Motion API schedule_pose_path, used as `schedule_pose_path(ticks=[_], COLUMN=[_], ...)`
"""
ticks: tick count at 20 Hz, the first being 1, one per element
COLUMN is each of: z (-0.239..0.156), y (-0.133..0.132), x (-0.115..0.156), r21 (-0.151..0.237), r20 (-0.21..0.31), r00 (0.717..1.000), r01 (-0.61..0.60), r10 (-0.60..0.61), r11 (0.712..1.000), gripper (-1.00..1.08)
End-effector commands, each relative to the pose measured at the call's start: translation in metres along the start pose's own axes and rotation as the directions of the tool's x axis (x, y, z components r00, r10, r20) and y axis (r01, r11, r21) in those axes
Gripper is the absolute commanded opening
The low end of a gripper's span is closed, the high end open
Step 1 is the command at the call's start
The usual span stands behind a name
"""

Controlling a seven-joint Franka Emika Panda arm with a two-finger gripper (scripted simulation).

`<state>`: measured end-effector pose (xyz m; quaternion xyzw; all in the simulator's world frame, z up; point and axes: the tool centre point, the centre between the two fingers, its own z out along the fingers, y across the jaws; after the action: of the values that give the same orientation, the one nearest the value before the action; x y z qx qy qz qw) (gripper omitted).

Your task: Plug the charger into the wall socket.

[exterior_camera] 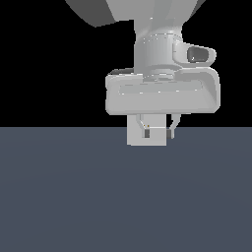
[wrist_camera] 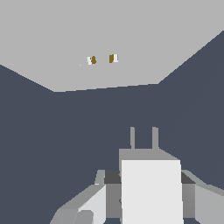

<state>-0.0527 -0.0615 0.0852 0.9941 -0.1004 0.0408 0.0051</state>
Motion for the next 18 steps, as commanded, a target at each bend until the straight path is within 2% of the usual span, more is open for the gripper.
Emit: schedule_pose_path(ticks=[1,6,18], z=[-0.0083,-0.0155,-0.0143], y=[-0.0101,-0.0195,-0.0191], x=[0.0029,0.0049,0.0073], r21=[0.004,0.009,0.009], r20=[0.001,0.001,0.002], r00=[0.999,0.996,0.996], r01=[0.049,0.091,0.087], r10=[-0.049,-0.091,-0.087], r11=[0.999,0.996,0.996], gripper=[-1.00,-1.00,-1.00])
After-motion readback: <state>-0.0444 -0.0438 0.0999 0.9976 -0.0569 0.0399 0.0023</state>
